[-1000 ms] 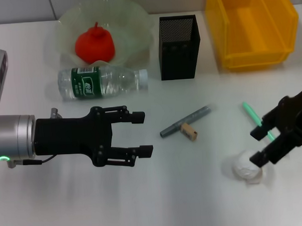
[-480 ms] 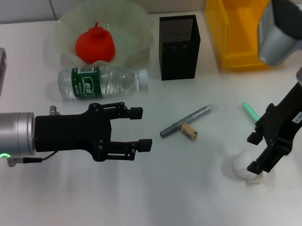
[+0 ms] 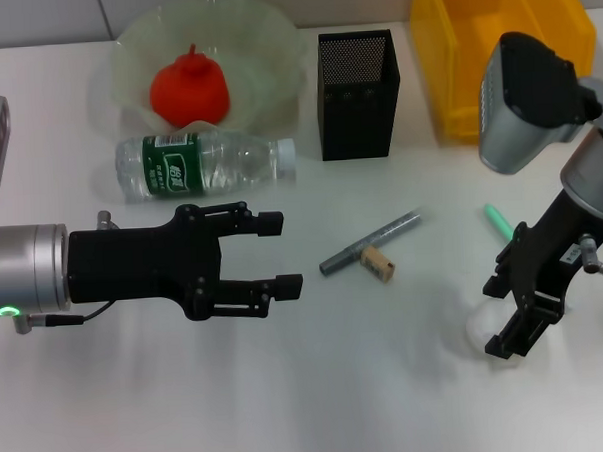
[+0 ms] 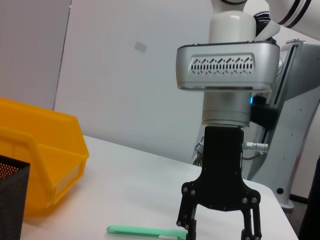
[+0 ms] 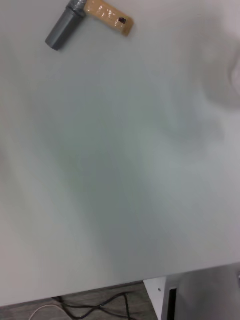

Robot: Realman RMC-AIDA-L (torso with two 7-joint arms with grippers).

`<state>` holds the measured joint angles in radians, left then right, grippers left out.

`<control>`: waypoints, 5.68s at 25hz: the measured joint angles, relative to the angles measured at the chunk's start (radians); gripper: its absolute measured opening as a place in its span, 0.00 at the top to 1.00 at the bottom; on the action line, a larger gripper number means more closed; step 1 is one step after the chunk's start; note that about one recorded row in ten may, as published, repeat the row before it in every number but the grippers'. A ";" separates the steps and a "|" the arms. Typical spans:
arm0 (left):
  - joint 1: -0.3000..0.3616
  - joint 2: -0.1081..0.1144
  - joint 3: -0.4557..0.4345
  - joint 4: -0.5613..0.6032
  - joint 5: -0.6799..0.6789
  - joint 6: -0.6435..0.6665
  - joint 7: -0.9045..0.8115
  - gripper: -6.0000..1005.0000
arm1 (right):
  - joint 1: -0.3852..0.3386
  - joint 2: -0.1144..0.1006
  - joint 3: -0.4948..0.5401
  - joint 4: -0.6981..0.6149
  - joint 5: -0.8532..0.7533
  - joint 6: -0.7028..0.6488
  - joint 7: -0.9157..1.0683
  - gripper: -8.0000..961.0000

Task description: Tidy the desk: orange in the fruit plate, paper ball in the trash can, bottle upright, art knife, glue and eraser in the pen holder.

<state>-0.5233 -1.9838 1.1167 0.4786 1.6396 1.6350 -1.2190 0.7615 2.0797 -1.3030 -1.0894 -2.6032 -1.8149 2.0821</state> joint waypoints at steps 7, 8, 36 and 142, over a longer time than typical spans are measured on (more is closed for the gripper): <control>0.000 0.000 -0.001 0.000 0.000 -0.001 0.000 0.20 | -0.010 0.003 -0.049 0.002 0.000 0.044 0.002 0.19; 0.000 0.000 -0.001 0.000 0.000 -0.001 0.000 0.20 | -0.011 0.003 -0.056 0.003 0.001 0.050 0.002 0.19; 0.003 -0.009 -0.023 0.000 -0.001 0.008 0.010 0.20 | 0.015 -0.012 0.162 -0.119 0.009 -0.048 -0.005 0.39; -0.212 -0.082 -0.023 0.431 0.453 -0.285 -0.360 0.24 | -0.365 -0.004 0.531 0.631 0.865 0.413 -1.046 0.15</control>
<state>-0.7350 -2.0661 1.0936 0.9092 2.0922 1.3498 -1.5788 0.3963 2.0753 -0.7717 -0.4583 -1.7378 -1.4018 1.0358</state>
